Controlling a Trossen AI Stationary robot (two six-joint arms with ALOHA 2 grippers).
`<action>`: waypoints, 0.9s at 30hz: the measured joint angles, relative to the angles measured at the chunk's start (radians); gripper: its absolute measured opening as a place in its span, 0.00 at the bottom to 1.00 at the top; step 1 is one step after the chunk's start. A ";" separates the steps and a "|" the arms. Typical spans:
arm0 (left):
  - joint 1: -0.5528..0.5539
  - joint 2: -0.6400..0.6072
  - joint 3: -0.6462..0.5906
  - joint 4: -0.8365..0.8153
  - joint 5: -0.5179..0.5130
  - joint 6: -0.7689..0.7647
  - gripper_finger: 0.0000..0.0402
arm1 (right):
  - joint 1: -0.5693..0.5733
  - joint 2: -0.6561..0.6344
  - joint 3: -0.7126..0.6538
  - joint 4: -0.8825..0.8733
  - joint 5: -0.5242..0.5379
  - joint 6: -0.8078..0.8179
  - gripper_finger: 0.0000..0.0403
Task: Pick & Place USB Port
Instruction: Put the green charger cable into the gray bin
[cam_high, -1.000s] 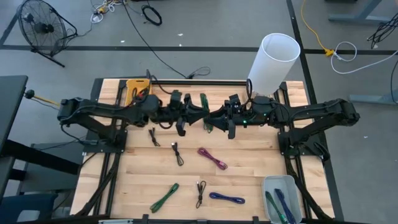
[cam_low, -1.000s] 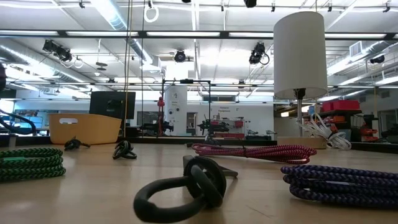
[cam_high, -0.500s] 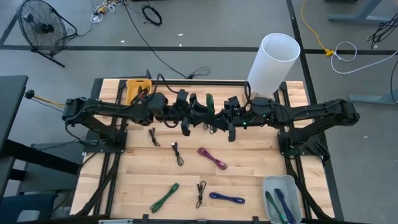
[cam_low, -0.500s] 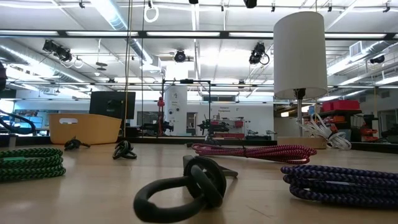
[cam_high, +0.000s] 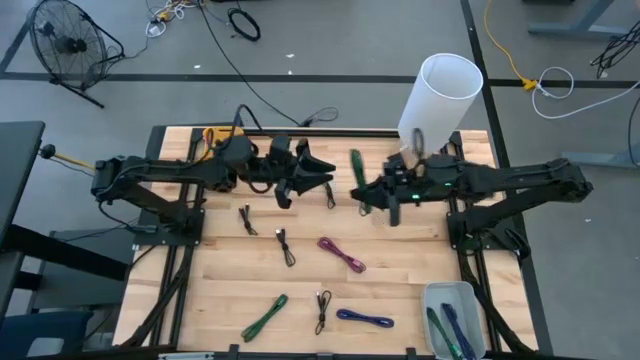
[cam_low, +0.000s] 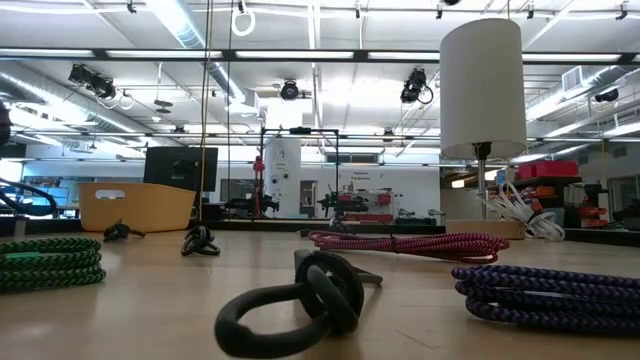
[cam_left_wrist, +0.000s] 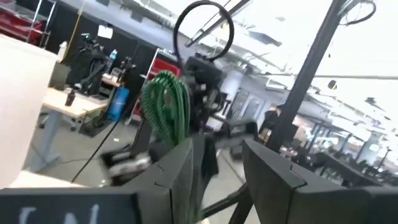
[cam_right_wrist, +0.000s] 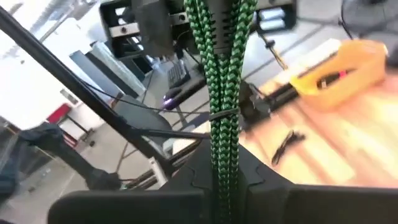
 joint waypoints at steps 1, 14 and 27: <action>0.004 -0.009 -0.001 -0.017 0.001 0.006 0.35 | 0.016 -0.029 0.000 -0.059 0.009 0.028 0.04; 0.052 -0.066 -0.001 -0.105 -0.001 0.056 0.35 | 0.432 -0.211 0.001 -0.676 -0.024 0.826 0.04; 0.077 -0.065 -0.001 -0.106 -0.001 0.105 0.35 | 0.726 -0.094 0.001 -0.693 -0.432 1.504 0.04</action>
